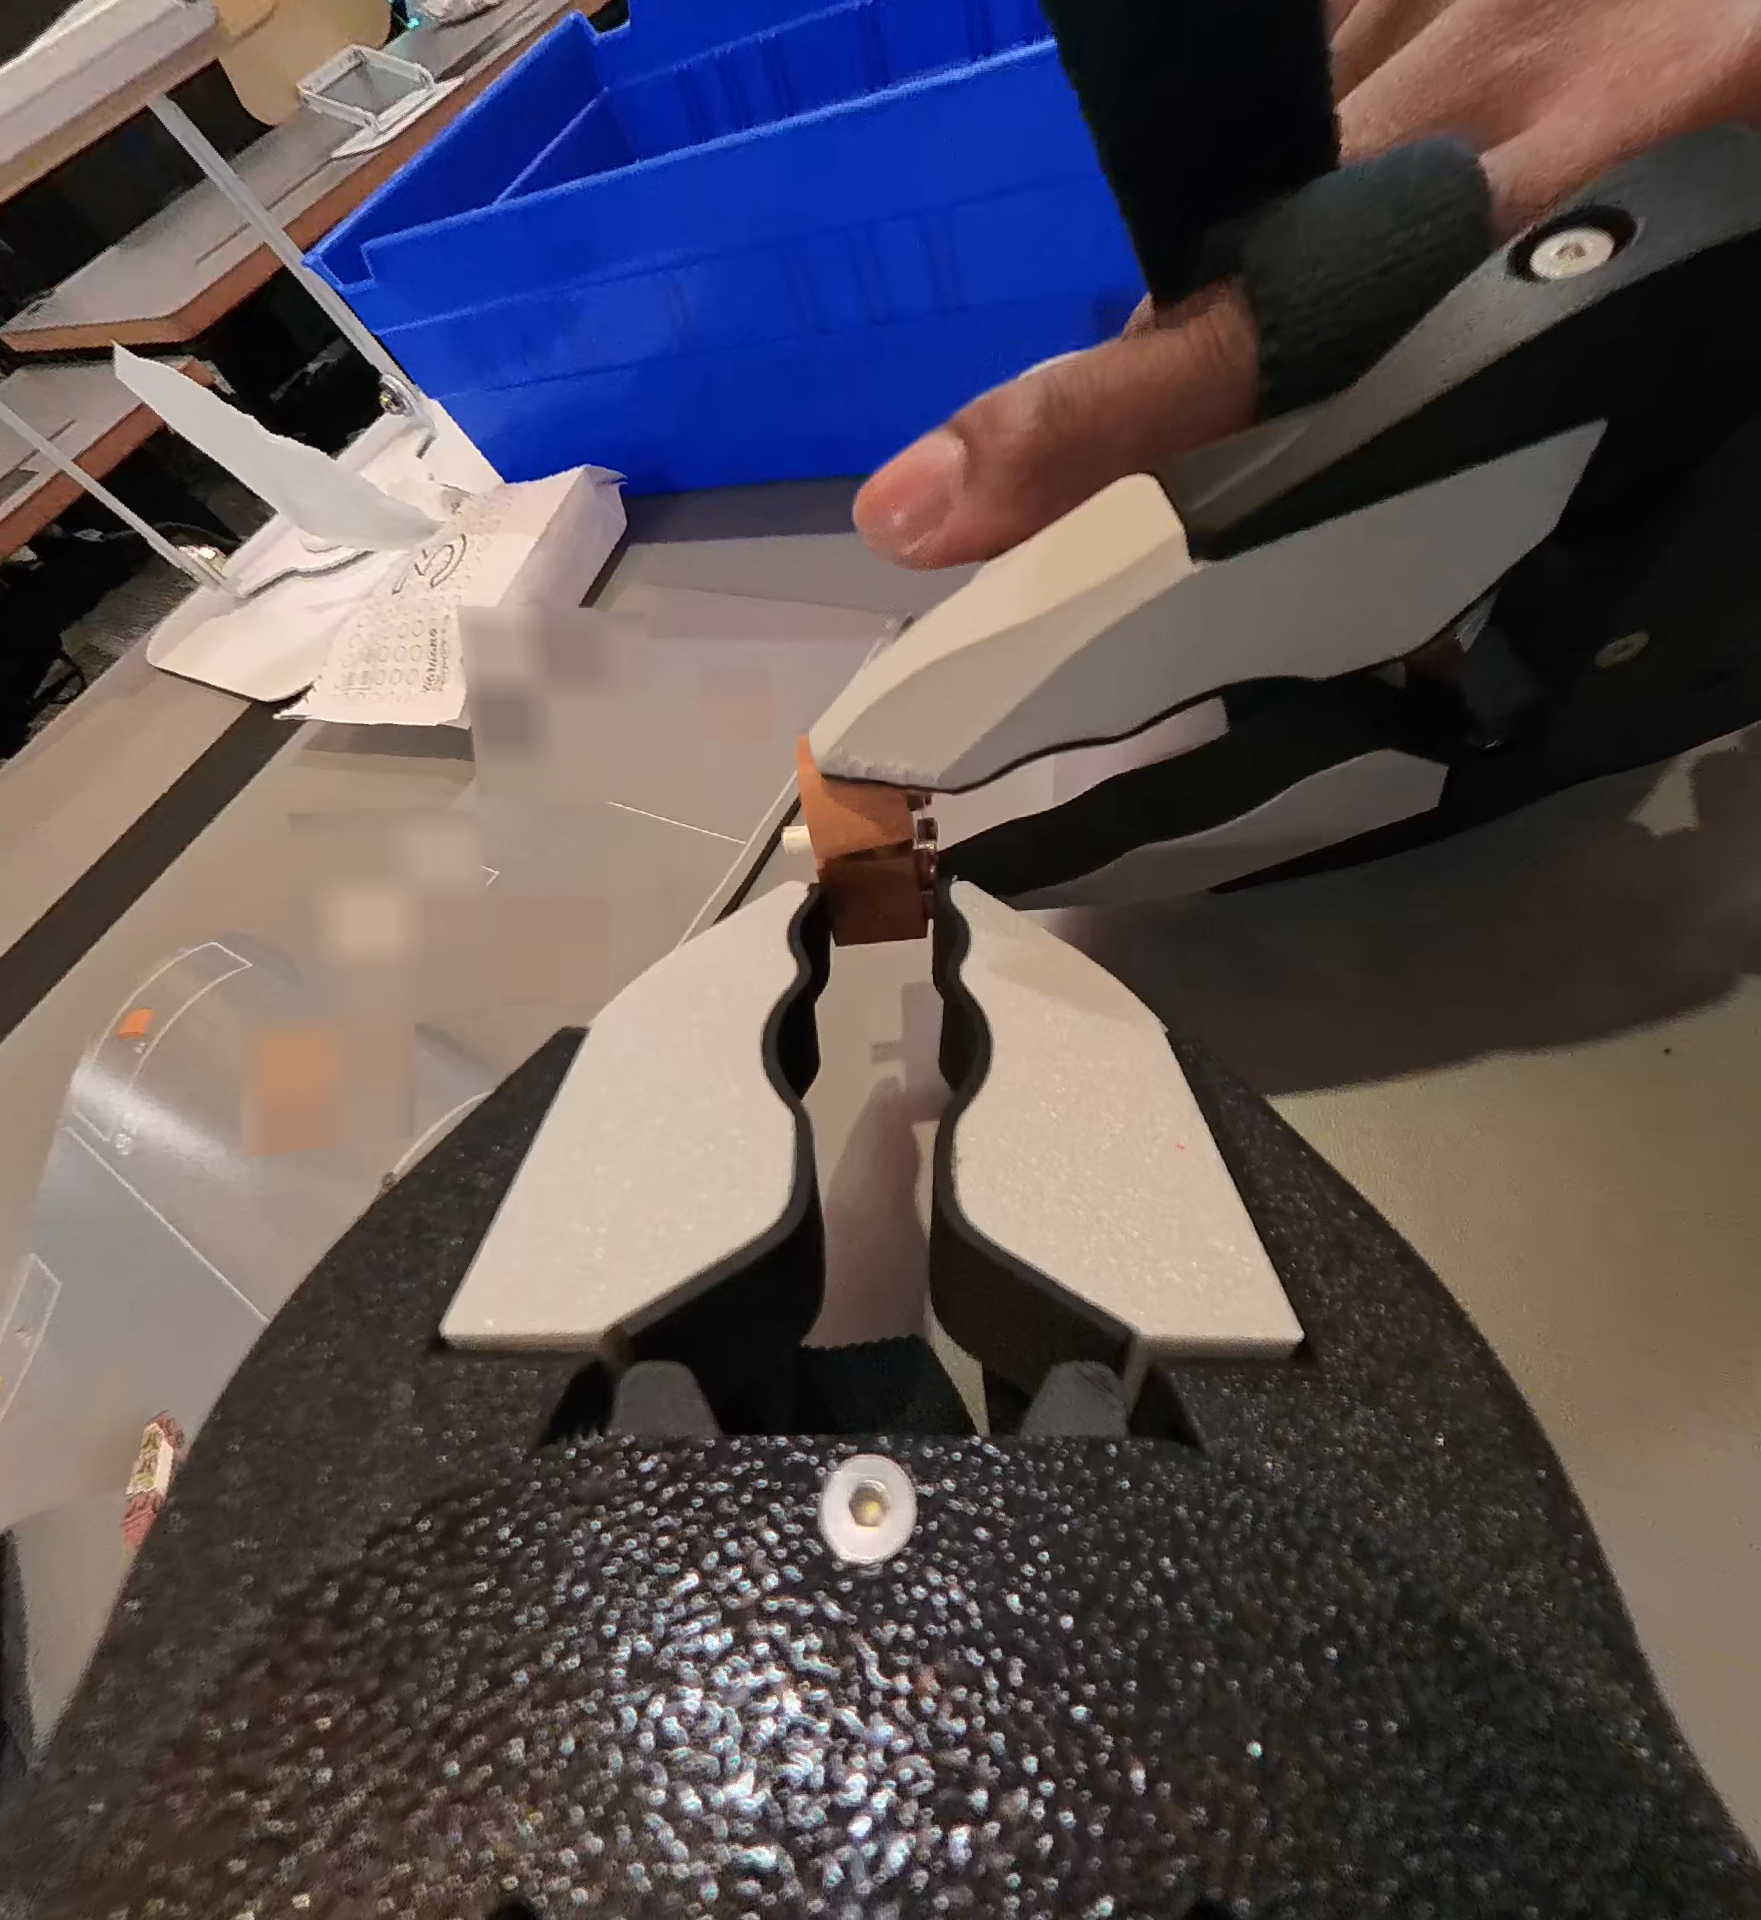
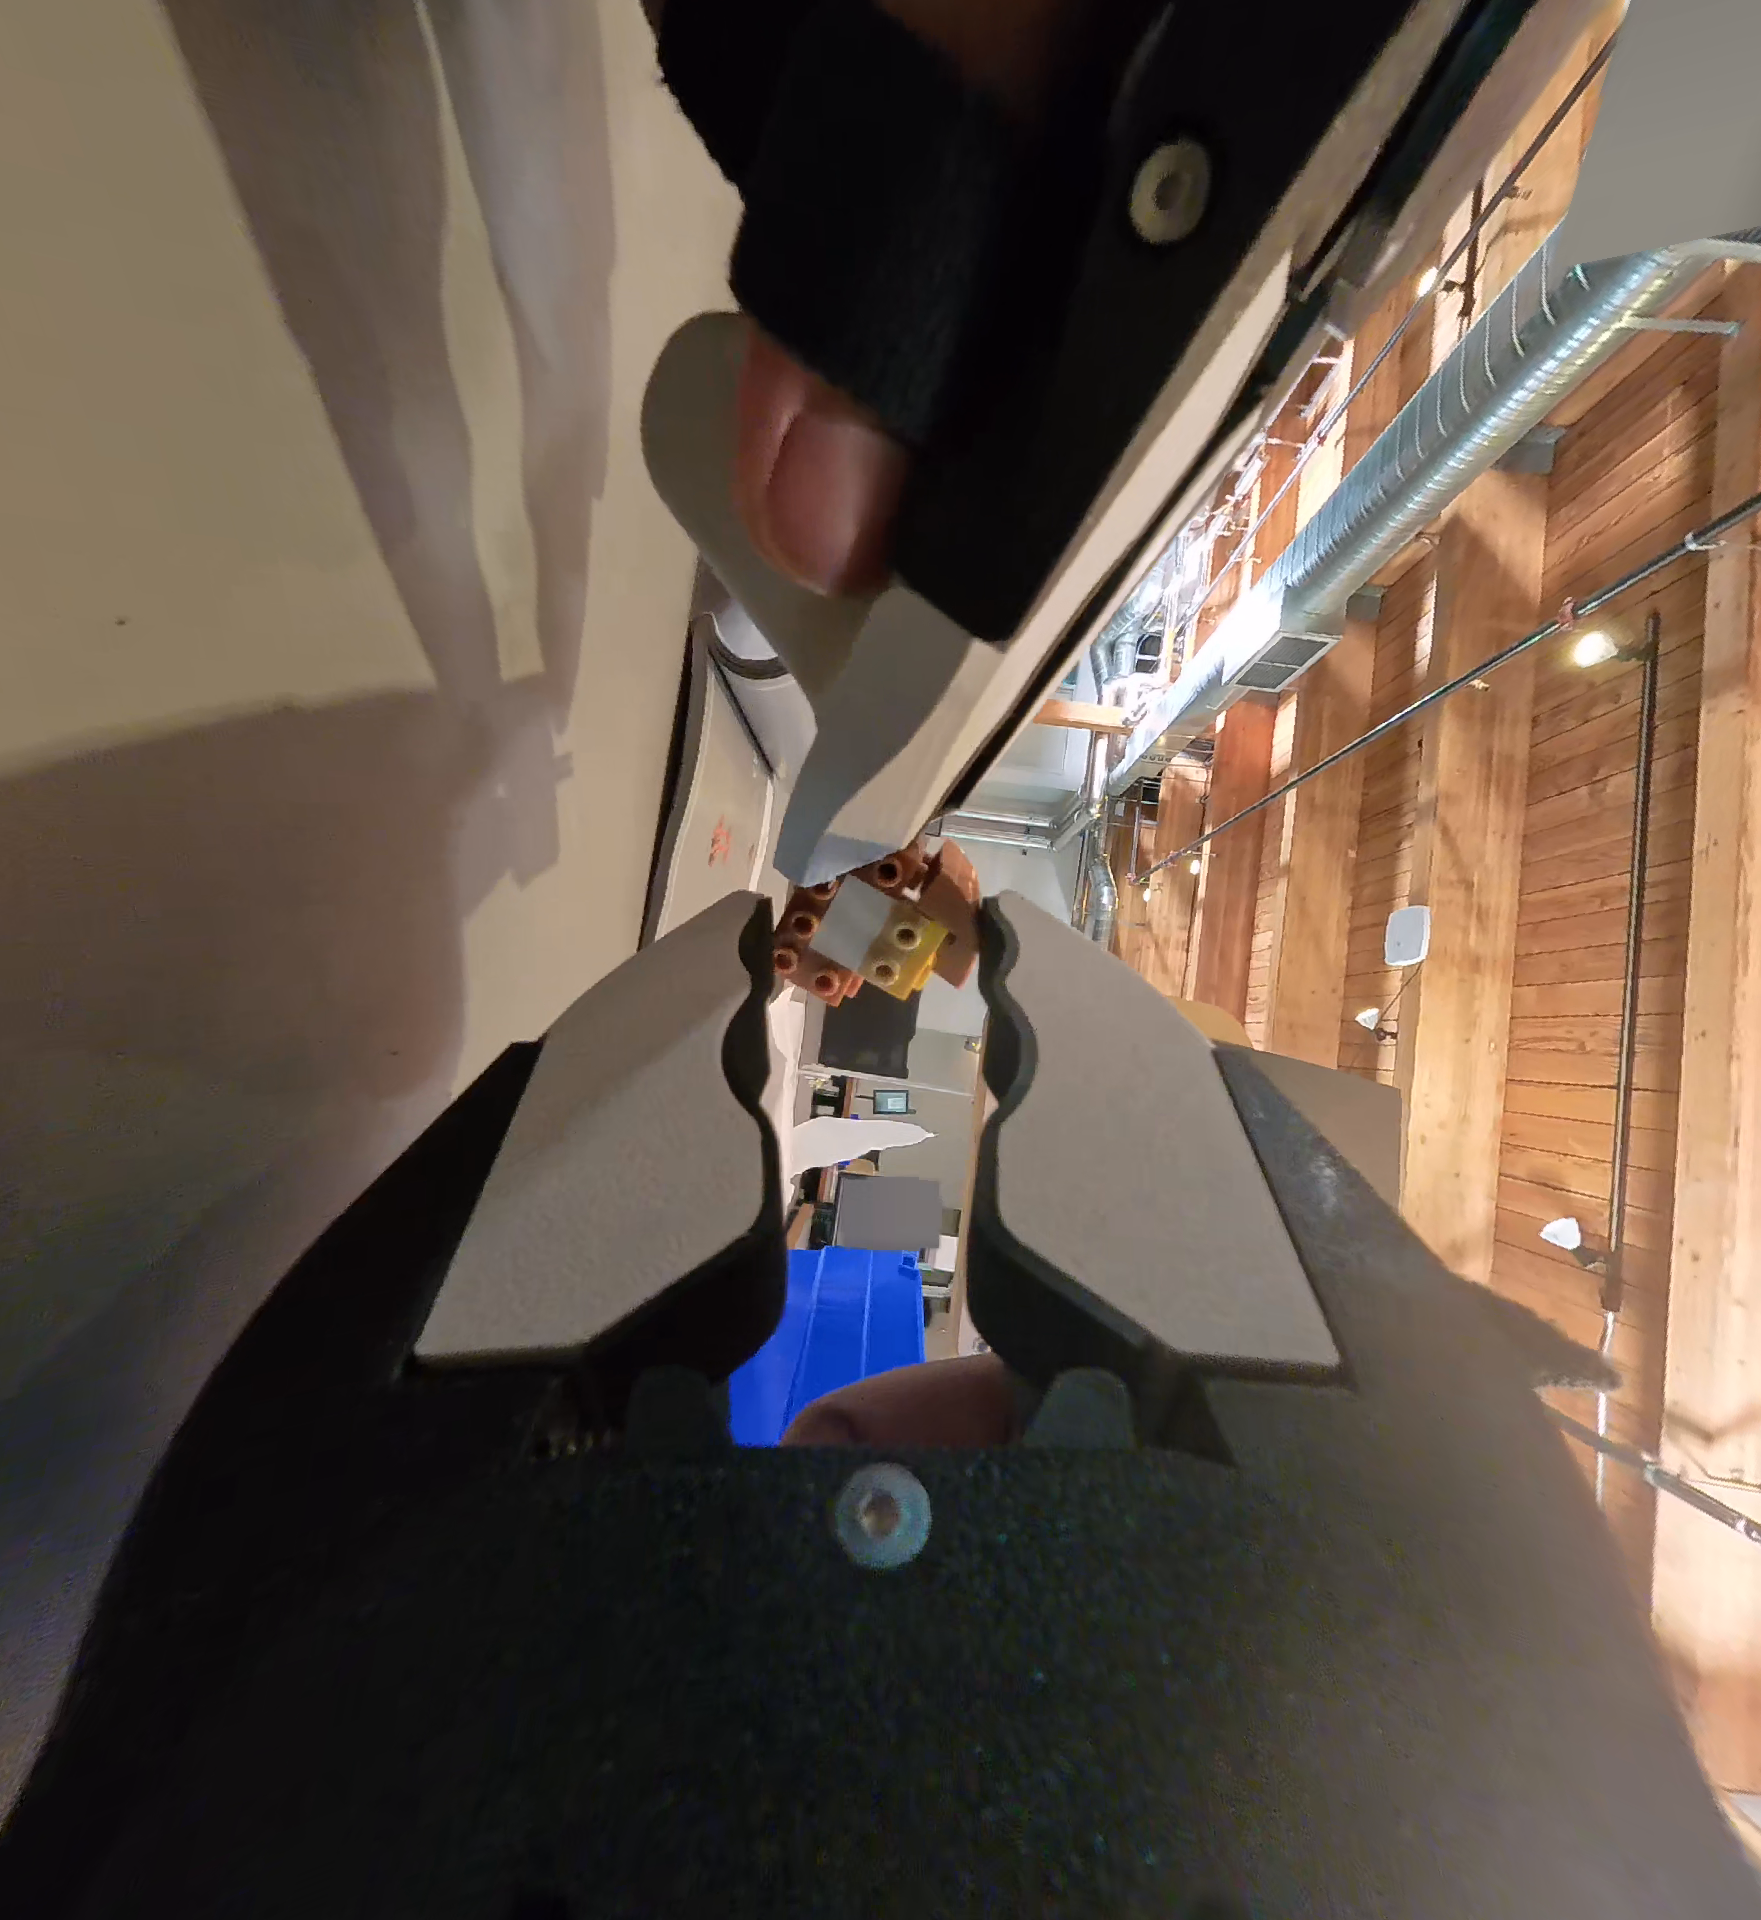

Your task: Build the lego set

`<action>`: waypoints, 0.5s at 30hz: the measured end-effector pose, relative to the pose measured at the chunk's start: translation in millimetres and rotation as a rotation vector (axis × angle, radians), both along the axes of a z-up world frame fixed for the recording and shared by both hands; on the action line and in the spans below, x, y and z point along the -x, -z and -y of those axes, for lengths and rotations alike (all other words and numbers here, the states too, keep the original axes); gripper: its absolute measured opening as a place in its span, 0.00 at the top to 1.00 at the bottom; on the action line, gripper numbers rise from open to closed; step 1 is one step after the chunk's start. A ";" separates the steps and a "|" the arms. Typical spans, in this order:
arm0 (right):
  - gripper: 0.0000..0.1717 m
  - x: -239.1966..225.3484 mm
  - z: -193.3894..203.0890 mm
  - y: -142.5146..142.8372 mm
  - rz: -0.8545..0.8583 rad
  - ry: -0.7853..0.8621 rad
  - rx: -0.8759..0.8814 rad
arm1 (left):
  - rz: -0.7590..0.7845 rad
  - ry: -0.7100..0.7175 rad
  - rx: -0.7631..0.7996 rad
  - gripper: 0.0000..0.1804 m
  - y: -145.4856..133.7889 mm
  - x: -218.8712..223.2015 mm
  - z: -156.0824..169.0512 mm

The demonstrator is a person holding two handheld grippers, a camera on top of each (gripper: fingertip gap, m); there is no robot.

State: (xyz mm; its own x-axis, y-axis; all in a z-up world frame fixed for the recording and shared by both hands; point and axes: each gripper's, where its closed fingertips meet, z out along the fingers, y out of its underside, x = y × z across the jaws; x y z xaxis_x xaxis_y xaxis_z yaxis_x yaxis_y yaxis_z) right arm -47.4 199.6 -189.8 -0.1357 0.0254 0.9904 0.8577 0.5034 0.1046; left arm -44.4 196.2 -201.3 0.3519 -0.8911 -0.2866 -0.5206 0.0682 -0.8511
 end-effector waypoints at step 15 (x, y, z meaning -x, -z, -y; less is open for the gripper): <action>0.78 -0.8 -0.4 4.4 0.097 0.017 -0.045 | -0.021 0.001 -0.011 0.90 3.8 -1.4 0.8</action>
